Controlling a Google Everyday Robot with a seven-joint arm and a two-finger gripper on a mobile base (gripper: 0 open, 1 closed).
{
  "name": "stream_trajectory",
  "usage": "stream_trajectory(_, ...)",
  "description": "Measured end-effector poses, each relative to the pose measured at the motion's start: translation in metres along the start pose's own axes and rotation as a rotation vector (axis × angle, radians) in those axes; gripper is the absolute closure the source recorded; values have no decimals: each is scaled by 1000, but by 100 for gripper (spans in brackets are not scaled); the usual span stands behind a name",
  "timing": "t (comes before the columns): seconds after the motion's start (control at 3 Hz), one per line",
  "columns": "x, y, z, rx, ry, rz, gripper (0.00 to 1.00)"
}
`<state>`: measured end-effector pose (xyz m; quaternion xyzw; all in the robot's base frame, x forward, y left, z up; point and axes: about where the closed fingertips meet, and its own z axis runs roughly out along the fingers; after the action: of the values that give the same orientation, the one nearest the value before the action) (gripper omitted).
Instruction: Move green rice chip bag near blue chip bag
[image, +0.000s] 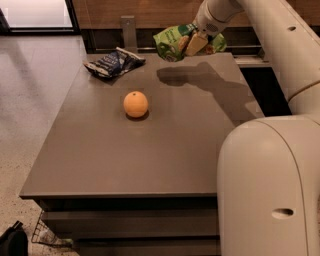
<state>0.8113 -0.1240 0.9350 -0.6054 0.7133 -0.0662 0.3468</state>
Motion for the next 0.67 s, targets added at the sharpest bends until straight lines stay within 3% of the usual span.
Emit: stream_trajectory(0.67,-36,8,68,-16,-92,-50,98)
